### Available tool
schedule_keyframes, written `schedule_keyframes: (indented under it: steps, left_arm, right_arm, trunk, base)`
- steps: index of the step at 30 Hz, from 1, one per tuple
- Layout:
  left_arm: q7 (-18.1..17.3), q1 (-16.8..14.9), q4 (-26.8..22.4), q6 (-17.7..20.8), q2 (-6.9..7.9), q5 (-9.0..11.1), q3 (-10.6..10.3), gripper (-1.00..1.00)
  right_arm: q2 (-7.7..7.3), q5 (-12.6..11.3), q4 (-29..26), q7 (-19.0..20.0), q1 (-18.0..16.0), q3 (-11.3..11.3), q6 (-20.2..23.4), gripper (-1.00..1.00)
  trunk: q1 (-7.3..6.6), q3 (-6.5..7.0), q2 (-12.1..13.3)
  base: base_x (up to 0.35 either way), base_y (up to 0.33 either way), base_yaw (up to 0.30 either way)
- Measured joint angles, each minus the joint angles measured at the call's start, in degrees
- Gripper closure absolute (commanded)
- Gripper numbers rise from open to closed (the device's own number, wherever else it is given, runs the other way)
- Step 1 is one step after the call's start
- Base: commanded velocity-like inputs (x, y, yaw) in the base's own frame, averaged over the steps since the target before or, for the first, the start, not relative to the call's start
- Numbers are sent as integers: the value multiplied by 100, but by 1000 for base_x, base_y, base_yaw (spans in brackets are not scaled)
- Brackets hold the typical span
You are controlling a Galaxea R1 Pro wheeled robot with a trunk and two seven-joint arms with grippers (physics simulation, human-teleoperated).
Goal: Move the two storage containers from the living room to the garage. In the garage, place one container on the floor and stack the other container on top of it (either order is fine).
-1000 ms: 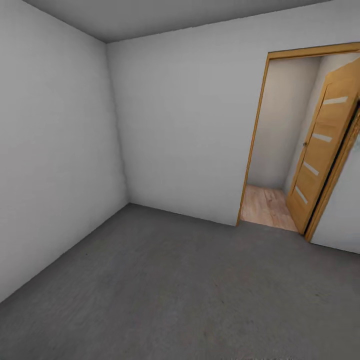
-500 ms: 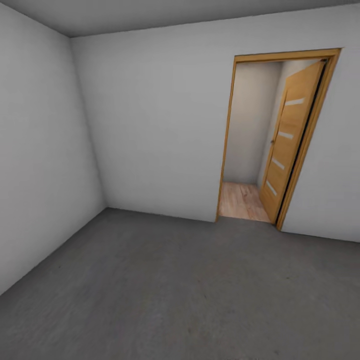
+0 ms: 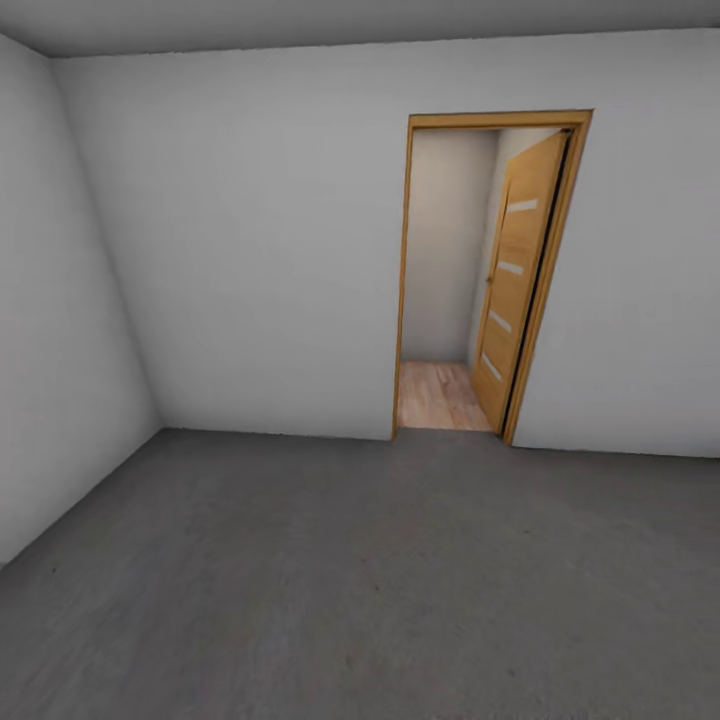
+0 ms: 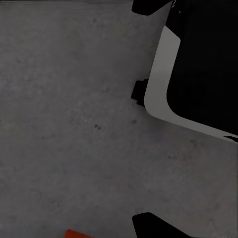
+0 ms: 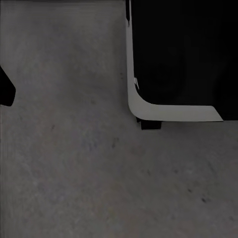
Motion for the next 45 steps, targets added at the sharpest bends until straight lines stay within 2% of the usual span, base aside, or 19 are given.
schedule_keyframes:
  steps: [33,45]
  left_arm:
    - [0,0,27,11,-39,21,36,-100]
    - [-9,0,68,98,-43,24,31,-100]
  right_arm:
    - [-17,-7,-3,9,0,-8,-7,-100]
    - [-12,16,-2,10,-1,0,28,-100]
  trunk:
    - [0,0,0]
    - [-3,10,-1]
  base:
    - [0,0,-300]
    - [248,0,-53]
